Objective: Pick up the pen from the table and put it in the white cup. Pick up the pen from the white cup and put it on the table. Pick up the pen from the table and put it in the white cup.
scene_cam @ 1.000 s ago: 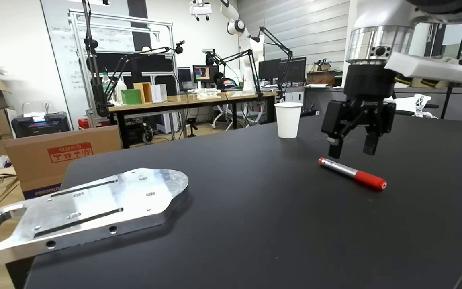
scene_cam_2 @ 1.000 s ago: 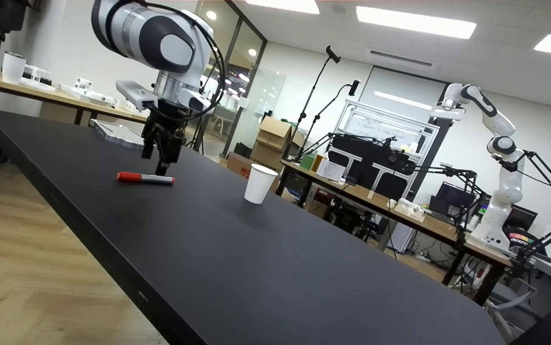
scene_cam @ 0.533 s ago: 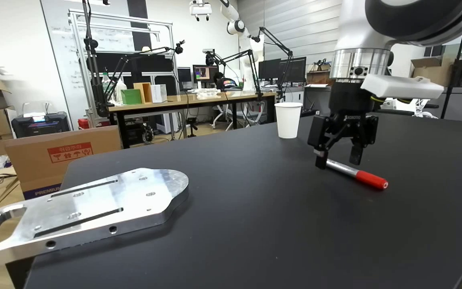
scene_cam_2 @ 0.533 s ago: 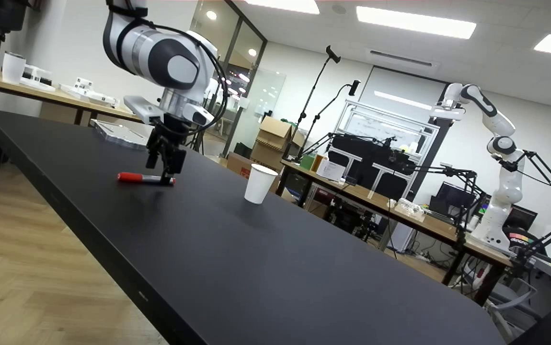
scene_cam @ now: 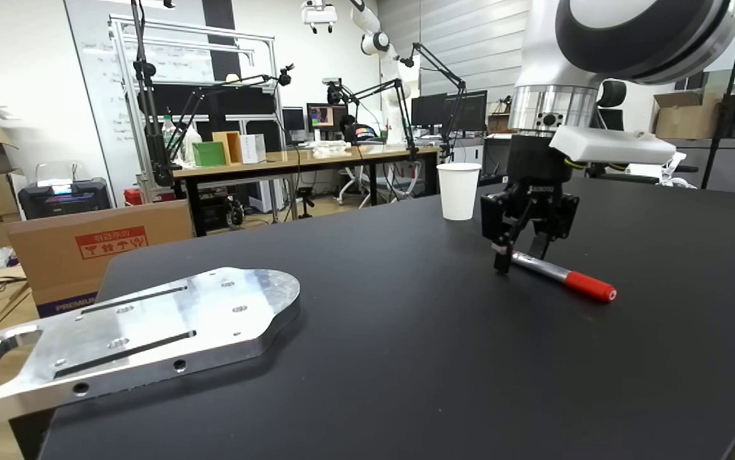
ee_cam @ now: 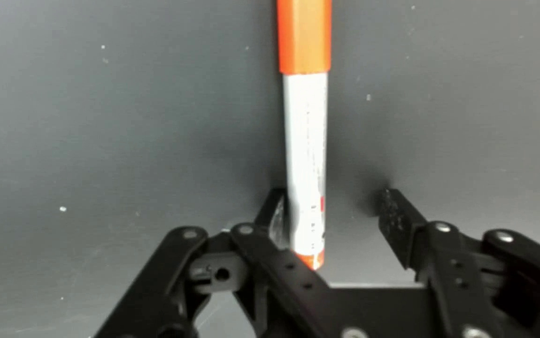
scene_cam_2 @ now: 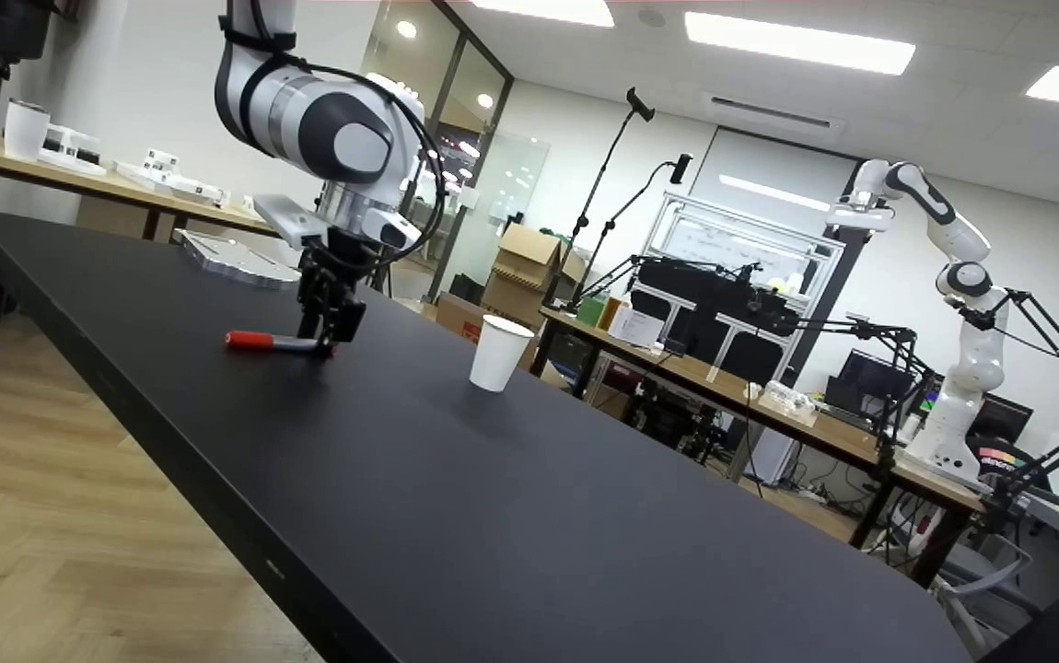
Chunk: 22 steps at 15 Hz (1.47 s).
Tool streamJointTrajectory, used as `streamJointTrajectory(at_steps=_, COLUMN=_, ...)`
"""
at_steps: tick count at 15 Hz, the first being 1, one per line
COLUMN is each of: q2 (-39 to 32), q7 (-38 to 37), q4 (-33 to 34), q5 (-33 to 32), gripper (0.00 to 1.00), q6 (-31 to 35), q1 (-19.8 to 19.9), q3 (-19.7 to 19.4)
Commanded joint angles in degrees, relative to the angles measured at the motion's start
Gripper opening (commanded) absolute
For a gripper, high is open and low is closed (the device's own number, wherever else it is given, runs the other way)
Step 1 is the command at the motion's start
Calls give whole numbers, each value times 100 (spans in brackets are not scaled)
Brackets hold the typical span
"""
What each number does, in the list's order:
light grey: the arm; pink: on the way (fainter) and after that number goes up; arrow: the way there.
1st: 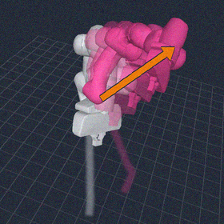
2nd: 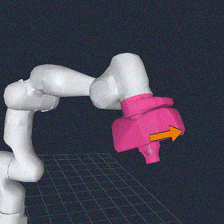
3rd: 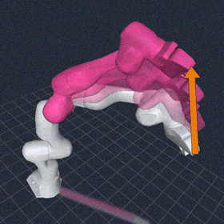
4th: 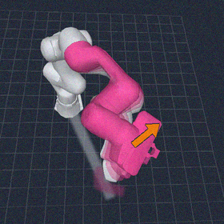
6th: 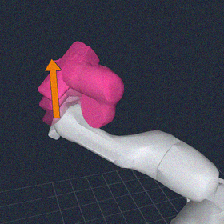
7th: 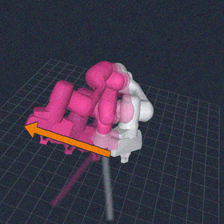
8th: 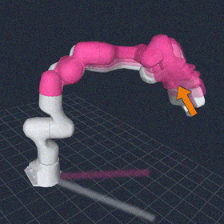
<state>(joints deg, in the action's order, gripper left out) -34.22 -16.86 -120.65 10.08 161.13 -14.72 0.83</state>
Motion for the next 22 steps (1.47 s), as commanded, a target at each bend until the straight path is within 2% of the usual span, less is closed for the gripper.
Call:
streamJointTrajectory(at_steps=1, q2=-97, q7=-237, q4=243, q5=-64, gripper=25, q6=-41, q1=7, q3=-51)
streamJointTrajectory(at_steps=4, q2=-55, q7=-325, q4=308, q5=-76, gripper=5, q6=-144, q1=-4, q3=-149)
streamJointTrajectory(at_steps=5, q2=-31, q7=-365, q4=325, q5=-73, gripper=1, q6=-159, q1=-6, q3=-181)
streamJointTrajectory(at_steps=7, q2=25, q7=-480, q4=356, q5=-55, gripper=5, q6=-36, q1=-21, q3=-254)
streamJointTrajectory(at_steps=13, q2=210, q7=-700, q4=563, q5=39, gripper=5, q6=780, q1=-41, q3=-383)
streamJointTrajectory(at_steps=17, q2=308, q7=-720, q4=765, q5=-14, gripper=5, q6=1306, q1=-163, q3=-634)
streamJointTrajectory(at_steps=22, q2=269, q7=-756, q4=1265, q5=28, gripper=5, q6=1386, q1=-213, q3=-962)
